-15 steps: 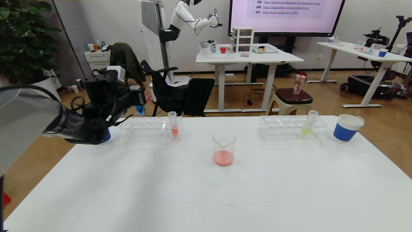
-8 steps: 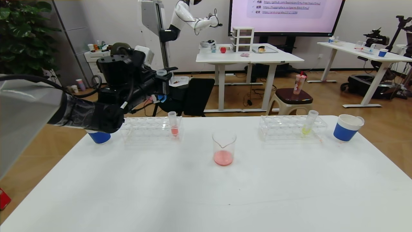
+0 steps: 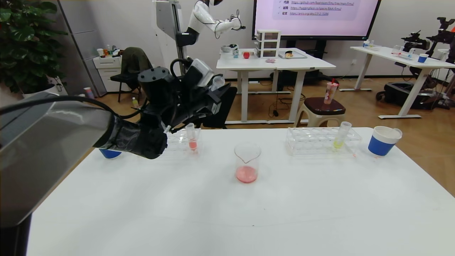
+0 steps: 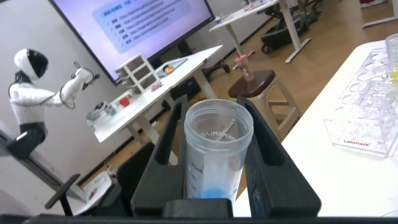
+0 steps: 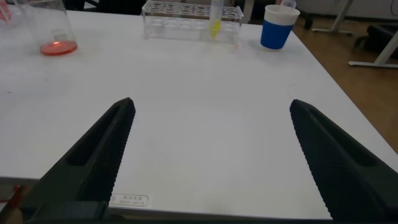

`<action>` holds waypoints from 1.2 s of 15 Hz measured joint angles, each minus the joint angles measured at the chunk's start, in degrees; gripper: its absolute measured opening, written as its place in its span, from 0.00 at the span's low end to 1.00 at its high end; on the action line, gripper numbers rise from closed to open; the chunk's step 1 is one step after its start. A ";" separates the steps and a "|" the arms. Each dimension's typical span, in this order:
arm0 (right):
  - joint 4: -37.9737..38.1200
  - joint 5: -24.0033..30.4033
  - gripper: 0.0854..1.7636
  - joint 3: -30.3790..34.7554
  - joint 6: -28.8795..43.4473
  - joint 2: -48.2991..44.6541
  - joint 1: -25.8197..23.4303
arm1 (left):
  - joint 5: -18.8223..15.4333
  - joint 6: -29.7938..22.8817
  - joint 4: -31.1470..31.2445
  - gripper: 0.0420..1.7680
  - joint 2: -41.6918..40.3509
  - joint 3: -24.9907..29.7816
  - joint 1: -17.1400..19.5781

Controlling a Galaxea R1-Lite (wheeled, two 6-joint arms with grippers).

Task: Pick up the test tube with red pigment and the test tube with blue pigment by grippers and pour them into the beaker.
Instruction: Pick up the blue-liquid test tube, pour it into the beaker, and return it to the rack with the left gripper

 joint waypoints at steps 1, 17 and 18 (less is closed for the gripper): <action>-0.02 0.00 0.98 0.00 0.01 0.00 0.00 | -1.61 1.35 -2.24 0.28 1.19 0.00 -0.44; 0.00 0.00 0.98 0.00 0.01 0.00 0.00 | -27.19 38.90 -7.34 0.28 14.07 -6.68 -1.24; 0.00 -0.02 0.98 0.00 0.01 0.00 0.00 | -27.26 39.91 -7.41 0.28 14.20 -6.56 -1.21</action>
